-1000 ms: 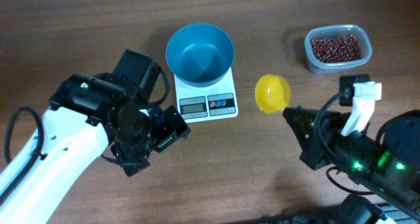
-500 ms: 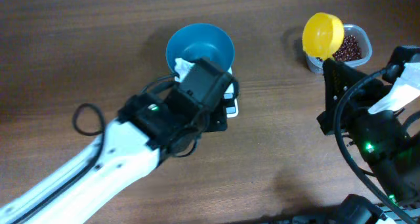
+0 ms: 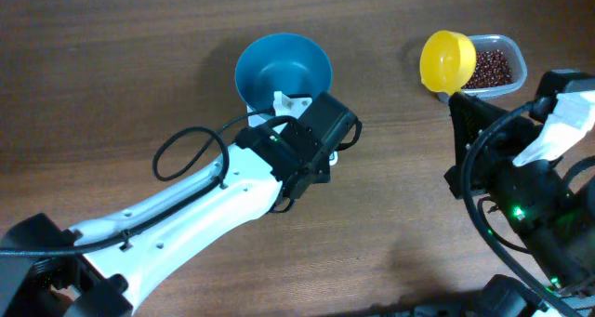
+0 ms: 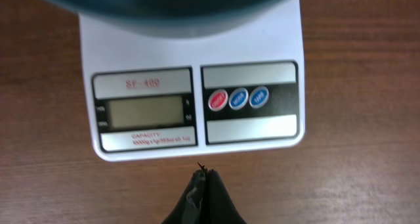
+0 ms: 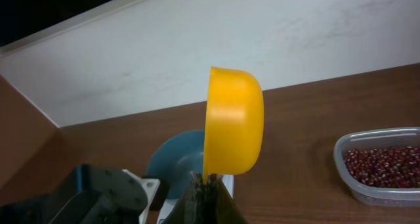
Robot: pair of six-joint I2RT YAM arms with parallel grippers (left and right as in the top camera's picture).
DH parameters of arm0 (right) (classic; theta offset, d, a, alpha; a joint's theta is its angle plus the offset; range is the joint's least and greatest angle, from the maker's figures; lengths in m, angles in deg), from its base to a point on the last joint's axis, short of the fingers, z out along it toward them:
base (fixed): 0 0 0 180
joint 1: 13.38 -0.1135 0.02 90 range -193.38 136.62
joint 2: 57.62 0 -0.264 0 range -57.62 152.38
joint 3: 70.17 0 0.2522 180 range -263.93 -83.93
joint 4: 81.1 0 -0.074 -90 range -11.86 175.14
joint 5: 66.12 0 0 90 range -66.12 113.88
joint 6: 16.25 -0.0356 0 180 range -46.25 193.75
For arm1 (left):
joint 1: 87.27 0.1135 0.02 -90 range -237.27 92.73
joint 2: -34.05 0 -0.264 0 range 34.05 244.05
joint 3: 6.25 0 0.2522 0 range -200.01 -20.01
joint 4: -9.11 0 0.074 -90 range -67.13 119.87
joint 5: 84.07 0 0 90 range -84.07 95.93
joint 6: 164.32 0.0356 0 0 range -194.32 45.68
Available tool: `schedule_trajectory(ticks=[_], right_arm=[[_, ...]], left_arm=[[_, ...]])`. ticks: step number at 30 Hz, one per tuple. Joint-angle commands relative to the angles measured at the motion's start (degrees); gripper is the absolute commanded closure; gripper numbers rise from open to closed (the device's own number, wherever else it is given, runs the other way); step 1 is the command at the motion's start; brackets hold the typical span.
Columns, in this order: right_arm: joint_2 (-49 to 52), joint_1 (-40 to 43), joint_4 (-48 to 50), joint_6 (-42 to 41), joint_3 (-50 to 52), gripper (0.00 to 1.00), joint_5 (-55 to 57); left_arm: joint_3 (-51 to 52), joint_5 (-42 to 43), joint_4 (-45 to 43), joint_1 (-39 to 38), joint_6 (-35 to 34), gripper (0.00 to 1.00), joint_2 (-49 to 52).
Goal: Scoop item into bowl and weigh 50g on scale
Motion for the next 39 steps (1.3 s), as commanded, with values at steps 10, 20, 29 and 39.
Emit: schedule_trajectory(ticks=[10, 20, 29, 39], right_arm=[[0.09, 0.35, -1.53, 0.42, -0.83, 0.96, -2.91], [0.09, 0.35, -1.53, 0.39, -0.83, 0.96, -2.91], [0.09, 0.35, -1.53, 0.39, -0.83, 0.96, -2.91], [0.09, 0.35, -1.79, 0.39, -0.83, 0.96, -2.91]], left_arm=[[-0.20, -3.74, -8.59, -0.07, 0.87, 1.00, 8.13], [-0.20, -6.80, -13.09, -0.07, 0.87, 1.00, 10.08], [-0.20, -6.75, -16.09, -0.07, 0.87, 1.00, 12.85], [-0.20, -6.73, -15.08, -0.07, 0.87, 1.00, 12.85]])
